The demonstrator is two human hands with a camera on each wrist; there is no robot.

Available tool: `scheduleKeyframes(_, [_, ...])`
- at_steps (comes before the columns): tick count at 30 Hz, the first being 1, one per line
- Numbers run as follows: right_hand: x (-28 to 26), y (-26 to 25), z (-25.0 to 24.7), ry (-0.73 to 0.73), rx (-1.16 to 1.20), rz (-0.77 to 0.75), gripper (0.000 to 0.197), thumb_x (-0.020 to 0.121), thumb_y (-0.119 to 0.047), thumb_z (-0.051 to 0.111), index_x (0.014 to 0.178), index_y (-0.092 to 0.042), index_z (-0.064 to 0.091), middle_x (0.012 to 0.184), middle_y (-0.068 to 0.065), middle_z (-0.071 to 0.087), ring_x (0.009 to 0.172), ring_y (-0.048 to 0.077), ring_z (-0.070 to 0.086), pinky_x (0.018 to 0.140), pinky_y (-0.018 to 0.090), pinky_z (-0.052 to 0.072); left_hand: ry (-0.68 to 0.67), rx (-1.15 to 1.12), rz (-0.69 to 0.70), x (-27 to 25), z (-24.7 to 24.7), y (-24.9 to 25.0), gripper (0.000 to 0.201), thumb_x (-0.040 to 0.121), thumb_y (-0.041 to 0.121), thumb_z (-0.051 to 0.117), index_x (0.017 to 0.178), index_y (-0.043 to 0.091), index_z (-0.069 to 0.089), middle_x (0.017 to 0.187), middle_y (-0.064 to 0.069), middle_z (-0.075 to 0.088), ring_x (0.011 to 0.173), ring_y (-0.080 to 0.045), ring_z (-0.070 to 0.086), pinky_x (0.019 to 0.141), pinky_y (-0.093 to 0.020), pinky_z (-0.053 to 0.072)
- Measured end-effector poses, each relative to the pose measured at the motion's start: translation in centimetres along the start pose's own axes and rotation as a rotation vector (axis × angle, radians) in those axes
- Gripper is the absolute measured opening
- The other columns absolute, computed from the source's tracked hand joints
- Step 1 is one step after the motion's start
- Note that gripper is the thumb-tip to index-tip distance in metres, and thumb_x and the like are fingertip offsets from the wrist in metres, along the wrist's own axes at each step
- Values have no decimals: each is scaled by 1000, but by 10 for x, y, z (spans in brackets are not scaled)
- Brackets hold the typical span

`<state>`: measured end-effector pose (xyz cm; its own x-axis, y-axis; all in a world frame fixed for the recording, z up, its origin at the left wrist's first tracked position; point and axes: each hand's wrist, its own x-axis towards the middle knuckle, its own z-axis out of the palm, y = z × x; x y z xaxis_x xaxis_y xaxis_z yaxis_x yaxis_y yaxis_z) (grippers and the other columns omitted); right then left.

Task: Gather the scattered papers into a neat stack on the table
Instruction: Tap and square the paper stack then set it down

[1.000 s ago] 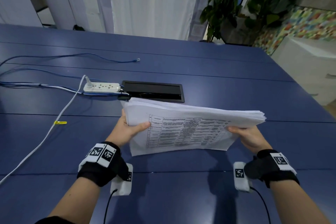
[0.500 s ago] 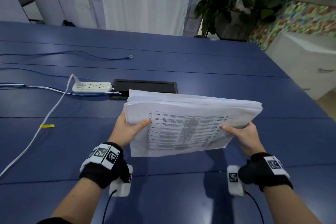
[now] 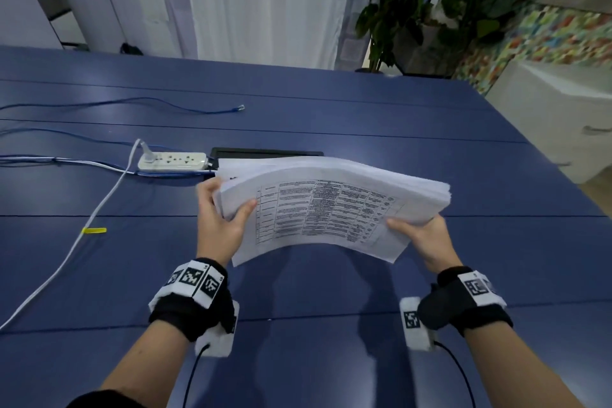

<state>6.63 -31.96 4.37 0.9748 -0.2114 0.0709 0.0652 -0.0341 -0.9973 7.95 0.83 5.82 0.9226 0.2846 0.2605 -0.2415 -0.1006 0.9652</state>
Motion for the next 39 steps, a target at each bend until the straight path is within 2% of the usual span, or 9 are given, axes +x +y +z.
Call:
scheduleKeyframes(4, [-6,27,0,-29,3,111,79,29,-52,91,95,-16,68,90,-10,75,86,8,71,73,20,56,29,-18,-112,2,-2,-13,63,77,1,71,111,20,21,112,-5,49,97,-11,56,79,-16,48])
scheduleKeyframes(8, [-2,34,1,-14,-16,136,72,35,-44,91,95,-13,69,89,-9,75,85,9,71,83,27,57,-129,-16,-230,13,-4,-12,49,75,4,74,117,9,50,112,-7,62,103,-22,62,84,-26,52])
scheduleKeyframes(12, [3,18,5,0,-65,70,34,61,-13,84,91,-16,69,81,-16,74,81,2,71,81,23,57,-101,-48,-164,21,-4,-3,30,79,0,67,107,1,60,92,1,65,73,9,65,67,-7,52])
scheduleKeyframes(15, [5,12,1,12,-63,19,30,72,3,74,100,-8,69,86,-11,75,86,7,71,76,20,57,-73,-91,-170,24,-13,-2,30,77,0,69,104,5,60,89,7,65,68,11,65,65,-8,52])
scheduleKeyframes(20, [0,40,-5,-22,-49,144,62,48,-29,91,101,-4,70,95,3,75,93,21,71,80,29,58,-274,-41,-330,15,-16,-26,38,70,-3,74,105,6,63,94,3,71,76,0,69,75,-18,57])
scheduleKeyframes(25, [-2,53,-3,-6,-38,241,81,22,-51,92,90,-13,71,85,-5,76,81,8,72,73,19,57,-321,16,-379,6,-8,-47,34,69,-5,75,96,15,66,73,23,72,75,7,68,74,-10,54])
scheduleKeyframes(30, [6,55,-2,-15,-148,217,34,68,3,78,100,-4,68,99,8,69,72,-6,68,68,10,53,-388,123,-442,-1,-15,-66,37,72,1,75,108,7,67,90,13,71,83,4,67,94,-32,50])
scheduleKeyframes(34, [10,41,7,33,-182,163,30,70,6,75,96,-8,69,92,-3,73,74,-3,69,75,15,56,-268,109,-350,2,-11,-56,28,78,0,69,107,-1,67,103,-6,69,73,14,64,91,-26,50])
scheduleKeyframes(39, [14,-8,6,36,-155,12,22,71,0,77,92,0,72,79,-11,75,79,5,71,68,14,53,-253,47,-271,23,-18,-22,21,79,-1,67,94,14,66,74,23,71,74,11,66,75,-7,52])
